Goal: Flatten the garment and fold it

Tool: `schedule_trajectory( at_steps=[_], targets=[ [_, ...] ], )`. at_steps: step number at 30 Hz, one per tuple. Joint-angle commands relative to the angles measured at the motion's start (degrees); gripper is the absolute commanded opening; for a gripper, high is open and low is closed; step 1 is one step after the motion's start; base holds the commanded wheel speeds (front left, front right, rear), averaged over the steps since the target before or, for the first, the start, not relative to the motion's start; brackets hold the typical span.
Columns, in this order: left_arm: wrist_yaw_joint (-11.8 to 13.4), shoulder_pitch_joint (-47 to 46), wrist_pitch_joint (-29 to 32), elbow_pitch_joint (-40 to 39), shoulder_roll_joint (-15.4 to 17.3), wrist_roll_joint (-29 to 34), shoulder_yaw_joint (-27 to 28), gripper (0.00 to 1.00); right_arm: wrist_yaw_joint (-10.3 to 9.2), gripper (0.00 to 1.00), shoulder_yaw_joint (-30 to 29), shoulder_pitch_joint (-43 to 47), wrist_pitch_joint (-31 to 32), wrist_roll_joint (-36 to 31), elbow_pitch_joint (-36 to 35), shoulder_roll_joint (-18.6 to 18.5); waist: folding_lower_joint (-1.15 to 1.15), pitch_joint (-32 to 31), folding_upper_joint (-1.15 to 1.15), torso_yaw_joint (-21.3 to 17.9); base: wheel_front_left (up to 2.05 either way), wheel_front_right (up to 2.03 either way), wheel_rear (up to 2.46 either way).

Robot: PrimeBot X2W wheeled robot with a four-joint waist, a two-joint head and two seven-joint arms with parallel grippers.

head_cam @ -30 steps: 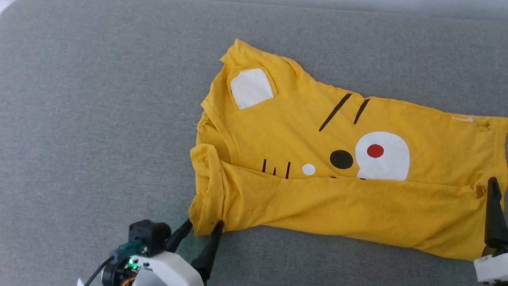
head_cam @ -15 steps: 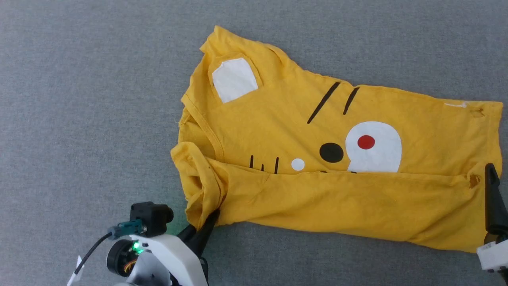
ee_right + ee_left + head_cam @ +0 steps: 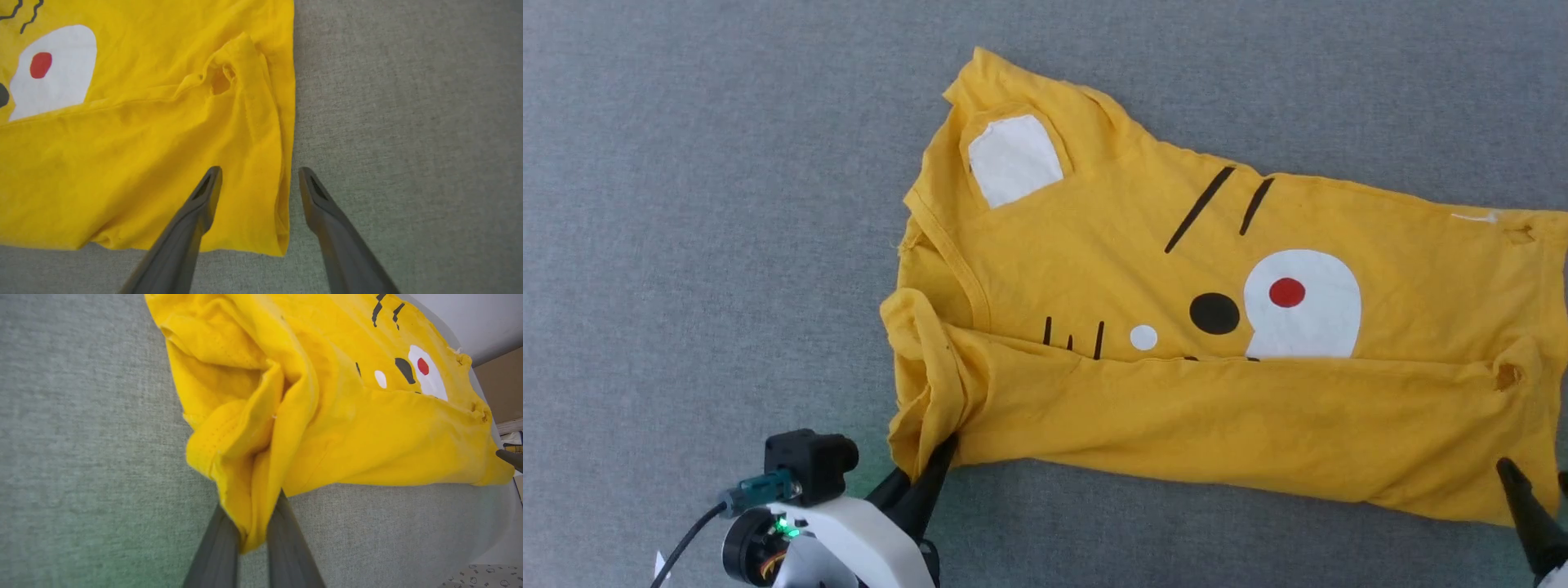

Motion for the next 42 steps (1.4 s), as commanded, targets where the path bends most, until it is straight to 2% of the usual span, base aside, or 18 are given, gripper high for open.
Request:
schedule_trajectory(
  at_steps=[1,9,10,11,12,15,19,27,36,42],
  targets=[
    [0.13,-0.43,-0.24,-0.11,-0.11,0.65,-0.26,0.0,-0.05,1.0,-0.21,-0.11,0.98,-0.41,1.06,0.67,0.0,0.22,0.0,0.22,0.0,0.0,0.0],
    [0.16,-1.36,-0.48,0.22,-0.18,0.97,-0.46,0.0,-0.05,1.0,-0.18,-0.07,3.93,-2.07,4.65,2.07,0.0,0.45,0.0,0.25,0.0,0.0,0.0],
    [0.22,-1.44,-0.66,0.25,-0.27,0.94,-0.38,0.0,-0.05,0.89,-0.19,-0.2,3.94,-2.06,5.08,2.15,0.0,0.44,0.0,0.25,0.0,0.0,0.0],
    [0.31,-1.5,-0.99,0.28,-0.47,0.82,-0.21,0.0,-0.05,0.19,-0.12,-0.34,3.85,-2.12,5.43,2.2,0.0,0.43,0.0,0.26,0.0,0.0,0.0],
    [0.34,-1.53,-1.21,0.33,-0.59,0.72,-0.09,0.0,-0.05,0.0,0.15,-0.44,3.89,-2.21,5.74,2.22,0.0,0.42,0.0,0.25,0.0,0.0,0.0],
    [0.36,-1.33,-2.03,0.42,-0.96,-0.01,0.5,0.0,-0.05,0.0,1.23,-1.12,3.81,-1.31,5.48,2.22,0.0,0.14,0.0,0.04,0.0,0.0,0.0],
    [0.08,-0.61,-3.24,-0.3,-1.12,-1.6,1.86,0.0,-0.05,0.0,2.12,-1.99,3.58,-0.34,3.58,0.39,0.0,-0.91,0.0,-0.27,0.0,0.0,0.0],
    [0.8,2.88,-3.78,-4.68,0.64,-4.07,5.42,0.0,-0.05,0.0,0.8,-1.56,8.5,1.2,-2.71,-3.16,0.0,-4.34,0.0,0.14,0.0,0.0,0.0],
    [3.97,12.74,-0.62,-9.14,2.2,-7.72,7.28,0.0,-0.05,0.0,-2.63,3.36,15.85,2.56,-6.6,-0.19,0.0,-7.07,0.0,1.56,0.0,0.0,0.0],
    [4.53,17.69,-0.18,-9.44,0.94,-10.76,6.94,0.0,-0.05,0.0,-5.27,6.81,20.32,2.19,-7.5,1.86,0.0,-7.24,0.0,2.36,0.0,0.0,0.0]
  ],
)
